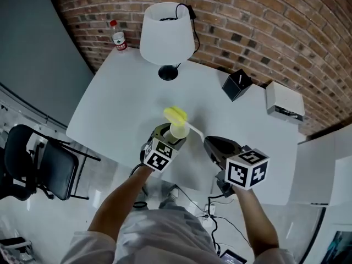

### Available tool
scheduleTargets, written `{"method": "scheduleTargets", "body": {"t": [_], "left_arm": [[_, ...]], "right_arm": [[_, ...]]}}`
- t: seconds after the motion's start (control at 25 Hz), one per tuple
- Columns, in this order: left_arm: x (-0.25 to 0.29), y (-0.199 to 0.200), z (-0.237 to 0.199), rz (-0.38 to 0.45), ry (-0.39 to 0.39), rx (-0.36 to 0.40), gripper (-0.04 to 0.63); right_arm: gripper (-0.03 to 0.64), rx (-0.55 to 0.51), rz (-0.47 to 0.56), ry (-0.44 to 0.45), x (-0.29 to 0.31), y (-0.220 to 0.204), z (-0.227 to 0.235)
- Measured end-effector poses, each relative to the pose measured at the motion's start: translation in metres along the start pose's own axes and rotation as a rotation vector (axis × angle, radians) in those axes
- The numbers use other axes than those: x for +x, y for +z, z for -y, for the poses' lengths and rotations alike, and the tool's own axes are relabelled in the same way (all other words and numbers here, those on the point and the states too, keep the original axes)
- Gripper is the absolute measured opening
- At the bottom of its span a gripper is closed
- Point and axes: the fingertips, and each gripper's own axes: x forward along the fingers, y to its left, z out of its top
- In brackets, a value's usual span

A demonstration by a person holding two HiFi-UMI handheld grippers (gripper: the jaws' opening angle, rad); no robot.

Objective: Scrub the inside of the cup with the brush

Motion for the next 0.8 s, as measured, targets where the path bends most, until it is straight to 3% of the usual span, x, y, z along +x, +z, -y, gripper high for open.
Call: {"method": "scheduleTargets", "body": {"t": [0.44,0.8], "left_arm": [[-0.012,-0.028,0.0,-0.086,0.018,-0.056,0.284],[-0.058,-0.022,-0.002,-0.036,0.058,-0.095,0.282]], "right_arm": [[0.026,0.018,-0.005,0.033,0.007,-0.006,-0.005],[0.026,-0.031,0.046,-0.003,0.013,-0.008,-0.028]]}}
